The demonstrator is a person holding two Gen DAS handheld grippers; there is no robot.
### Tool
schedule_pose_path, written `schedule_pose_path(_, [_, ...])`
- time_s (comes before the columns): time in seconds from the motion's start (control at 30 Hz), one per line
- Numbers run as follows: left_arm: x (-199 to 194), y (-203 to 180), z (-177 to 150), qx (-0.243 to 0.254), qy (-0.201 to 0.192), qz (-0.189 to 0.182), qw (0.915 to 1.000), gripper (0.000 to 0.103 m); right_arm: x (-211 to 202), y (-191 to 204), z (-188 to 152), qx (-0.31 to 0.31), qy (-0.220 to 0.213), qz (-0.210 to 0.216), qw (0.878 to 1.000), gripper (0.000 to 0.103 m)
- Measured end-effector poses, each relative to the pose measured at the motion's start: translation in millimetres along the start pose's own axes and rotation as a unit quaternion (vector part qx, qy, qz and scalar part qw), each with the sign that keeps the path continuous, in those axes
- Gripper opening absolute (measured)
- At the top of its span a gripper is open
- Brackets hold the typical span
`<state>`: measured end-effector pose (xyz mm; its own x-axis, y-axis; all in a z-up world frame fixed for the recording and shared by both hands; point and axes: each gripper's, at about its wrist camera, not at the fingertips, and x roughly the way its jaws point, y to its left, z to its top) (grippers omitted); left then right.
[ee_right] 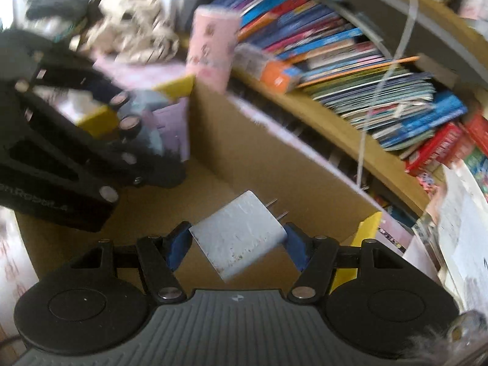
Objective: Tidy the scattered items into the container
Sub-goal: 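Lower both tools into the yellow box and open them, releasing truck and charger, then raise both open tools out of the yellow box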
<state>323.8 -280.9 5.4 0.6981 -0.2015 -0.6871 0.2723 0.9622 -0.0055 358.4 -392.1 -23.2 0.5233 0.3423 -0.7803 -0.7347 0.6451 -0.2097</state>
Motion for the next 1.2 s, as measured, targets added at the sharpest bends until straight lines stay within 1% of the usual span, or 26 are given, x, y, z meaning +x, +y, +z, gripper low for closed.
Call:
schedule_pose_path(0.13, [15,-3,6,0.027,0.022,0.001,0.9994,0.064,15,3,4,-0.049,0.032,0.017,0.998,0.064])
schedule_pose_path(0.2, [23,-5,6,0.039,0.039,0.001,0.9985,0.064,23,4,7,-0.070,0.047,0.023,0.996,0.064])
schedule_pose_path(0.3, [37,-6,4,0.050,0.068,-0.001,0.9964,0.064,33,8,9,-0.101,0.064,0.032,0.992,0.064])
schedule_pose_path(0.43, [48,-8,0,0.067,0.091,0.004,0.9936,0.064,45,12,9,-0.129,0.082,0.042,0.987,0.064])
schedule_pose_path(0.57, [53,-9,0,0.080,0.097,0.006,0.9920,0.064,53,9,10,-0.122,0.094,0.058,0.986,0.064])
schedule_pose_path(0.93, [57,-16,0,0.099,0.106,0.017,0.9893,0.065,58,8,10,-0.124,0.097,0.061,0.986,0.064])
schedule_pose_path(0.97, [58,-16,0,0.097,0.107,0.021,0.9893,0.067,58,9,11,-0.124,0.096,0.060,0.986,0.065])
schedule_pose_path(1.0, [58,-15,0,0.096,0.107,0.025,0.9893,0.071,57,9,11,-0.125,0.095,0.056,0.986,0.070])
schedule_pose_path(1.03, [57,-15,0,0.094,0.105,0.031,0.9896,0.073,57,10,11,-0.126,0.094,0.052,0.986,0.072])
schedule_pose_path(1.07, [56,-14,1,0.092,0.102,0.034,0.9899,0.076,57,9,11,-0.123,0.093,0.049,0.987,0.073])
schedule_pose_path(1.13, [53,-13,0,0.091,0.093,0.038,0.9907,0.078,56,8,11,-0.118,0.089,0.049,0.988,0.077])
schedule_pose_path(1.2, [48,-13,0,0.095,0.084,0.044,0.9910,0.081,53,8,11,-0.115,0.085,0.044,0.989,0.079])
